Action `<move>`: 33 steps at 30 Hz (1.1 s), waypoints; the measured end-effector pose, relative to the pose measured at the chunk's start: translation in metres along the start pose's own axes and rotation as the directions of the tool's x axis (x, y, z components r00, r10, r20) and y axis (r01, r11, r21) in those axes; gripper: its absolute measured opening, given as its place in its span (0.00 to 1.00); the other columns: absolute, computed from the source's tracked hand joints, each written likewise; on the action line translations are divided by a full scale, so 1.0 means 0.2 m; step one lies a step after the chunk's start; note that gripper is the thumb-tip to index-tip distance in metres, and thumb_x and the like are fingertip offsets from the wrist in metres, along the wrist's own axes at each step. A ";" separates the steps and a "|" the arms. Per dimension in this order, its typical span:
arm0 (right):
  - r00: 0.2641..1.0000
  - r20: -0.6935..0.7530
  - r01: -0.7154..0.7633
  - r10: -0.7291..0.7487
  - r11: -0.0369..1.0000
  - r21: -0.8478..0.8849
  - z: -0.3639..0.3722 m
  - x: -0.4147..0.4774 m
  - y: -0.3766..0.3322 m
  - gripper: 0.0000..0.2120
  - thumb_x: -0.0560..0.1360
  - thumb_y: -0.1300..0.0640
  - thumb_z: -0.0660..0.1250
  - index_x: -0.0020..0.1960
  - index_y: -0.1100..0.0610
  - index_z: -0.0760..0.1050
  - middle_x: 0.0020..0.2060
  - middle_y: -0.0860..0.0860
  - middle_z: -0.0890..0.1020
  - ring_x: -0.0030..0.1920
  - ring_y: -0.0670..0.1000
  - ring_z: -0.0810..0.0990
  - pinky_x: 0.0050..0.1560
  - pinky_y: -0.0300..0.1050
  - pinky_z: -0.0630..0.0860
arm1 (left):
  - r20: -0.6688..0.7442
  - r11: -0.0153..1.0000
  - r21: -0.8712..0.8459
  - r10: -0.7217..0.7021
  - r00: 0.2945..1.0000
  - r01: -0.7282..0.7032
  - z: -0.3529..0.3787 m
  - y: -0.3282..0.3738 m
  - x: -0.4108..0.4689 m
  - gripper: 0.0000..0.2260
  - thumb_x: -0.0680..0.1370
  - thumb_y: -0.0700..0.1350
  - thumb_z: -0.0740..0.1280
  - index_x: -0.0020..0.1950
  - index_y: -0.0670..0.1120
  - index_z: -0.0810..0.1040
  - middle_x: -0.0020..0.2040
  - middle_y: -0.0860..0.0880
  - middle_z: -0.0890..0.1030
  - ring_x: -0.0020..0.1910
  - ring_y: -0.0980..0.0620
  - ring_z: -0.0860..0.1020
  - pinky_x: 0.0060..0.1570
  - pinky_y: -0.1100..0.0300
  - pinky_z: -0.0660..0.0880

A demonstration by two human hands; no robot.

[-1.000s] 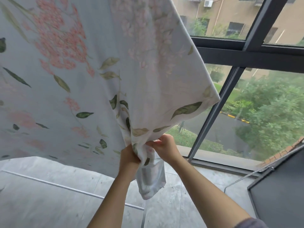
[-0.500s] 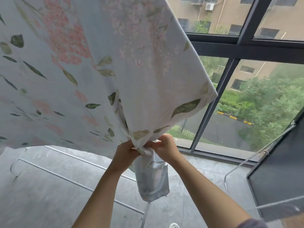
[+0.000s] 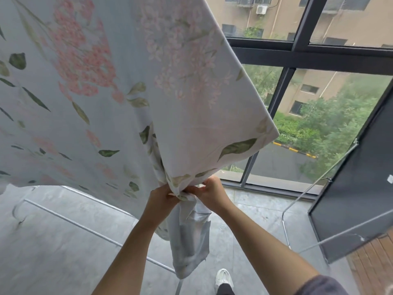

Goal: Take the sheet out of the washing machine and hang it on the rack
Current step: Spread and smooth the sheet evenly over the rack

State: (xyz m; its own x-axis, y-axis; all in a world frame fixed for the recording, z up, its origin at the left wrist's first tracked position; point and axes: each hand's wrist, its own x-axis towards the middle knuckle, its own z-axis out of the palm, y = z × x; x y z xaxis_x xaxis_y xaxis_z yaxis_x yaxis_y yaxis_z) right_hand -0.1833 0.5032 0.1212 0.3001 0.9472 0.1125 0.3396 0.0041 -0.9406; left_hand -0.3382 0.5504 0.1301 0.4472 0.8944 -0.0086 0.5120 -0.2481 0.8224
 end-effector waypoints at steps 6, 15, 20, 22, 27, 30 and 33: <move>0.993 0.076 -0.089 0.086 0.996 0.028 -0.08 -0.07 0.09 0.10 0.69 0.60 0.73 0.50 0.56 0.81 0.44 0.51 0.85 0.44 0.47 0.82 0.48 0.42 0.79 | 0.032 0.952 -0.023 -0.305 0.952 0.306 0.19 -0.16 -0.11 0.03 0.78 0.40 0.62 0.46 0.46 0.74 0.43 0.49 0.75 0.44 0.49 0.73 0.46 0.60 0.70; 0.926 0.009 -0.372 0.377 0.910 0.185 -0.43 -0.15 0.44 0.07 0.74 0.63 0.67 0.49 0.52 0.78 0.48 0.55 0.84 0.45 0.48 0.80 0.42 0.33 0.74 | 0.510 0.687 -0.005 -0.623 0.593 0.726 0.84 -0.23 -0.16 0.06 0.75 0.48 0.59 0.41 0.46 0.70 0.32 0.51 0.69 0.23 0.56 0.65 0.25 0.67 0.55; 0.884 -0.004 -0.456 0.467 0.865 0.207 -0.73 -0.11 0.63 0.06 0.76 0.62 0.65 0.50 0.54 0.78 0.48 0.56 0.83 0.44 0.49 0.80 0.39 0.30 0.73 | 0.413 0.723 -0.189 -0.555 0.722 0.664 1.08 -0.07 0.09 0.06 0.77 0.46 0.60 0.43 0.46 0.73 0.39 0.48 0.77 0.28 0.55 0.73 0.28 0.63 0.62; 0.872 0.034 -0.486 0.489 0.854 0.185 -0.84 -0.07 0.70 0.06 0.76 0.62 0.65 0.50 0.55 0.78 0.49 0.56 0.83 0.43 0.48 0.80 0.38 0.28 0.73 | 0.314 0.744 -0.276 -0.529 0.788 0.609 1.16 0.02 0.19 0.05 0.80 0.43 0.59 0.46 0.49 0.73 0.43 0.47 0.79 0.36 0.52 0.77 0.32 0.60 0.67; 0.865 0.171 -0.494 0.473 0.862 0.112 -1.00 0.20 0.79 0.06 0.76 0.63 0.64 0.50 0.54 0.77 0.49 0.56 0.83 0.42 0.47 0.80 0.37 0.28 0.72 | -0.003 0.732 -0.521 -0.517 0.856 0.440 1.21 0.26 0.43 0.09 0.80 0.37 0.57 0.49 0.49 0.73 0.44 0.49 0.79 0.41 0.51 0.78 0.38 0.60 0.72; 0.865 0.248 -0.470 0.437 0.878 0.090 -0.98 0.40 0.78 0.07 0.76 0.63 0.63 0.51 0.56 0.78 0.48 0.56 0.83 0.42 0.47 0.80 0.37 0.27 0.71 | -0.132 0.697 -0.613 -0.556 0.821 0.373 1.17 0.35 0.55 0.08 0.80 0.36 0.57 0.52 0.45 0.73 0.43 0.48 0.78 0.39 0.53 0.77 0.37 0.60 0.71; 0.850 0.355 -0.437 0.389 0.897 0.062 -0.90 0.62 0.75 0.07 0.76 0.64 0.63 0.50 0.56 0.78 0.47 0.55 0.83 0.41 0.48 0.79 0.37 0.27 0.71 | -0.281 0.727 -0.621 -0.555 0.783 0.293 1.09 0.36 0.65 0.08 0.79 0.33 0.57 0.54 0.41 0.72 0.43 0.47 0.79 0.38 0.56 0.78 0.39 0.63 0.73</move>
State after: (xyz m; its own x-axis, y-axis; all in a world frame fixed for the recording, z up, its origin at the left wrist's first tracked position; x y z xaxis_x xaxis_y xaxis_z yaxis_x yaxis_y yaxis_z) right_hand 0.0659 0.5639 0.0516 0.0706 0.9204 -0.3846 0.1186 -0.3906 -0.9129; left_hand -0.0833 0.5671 0.0635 -0.1405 0.9425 -0.3033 0.0480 0.3125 0.9487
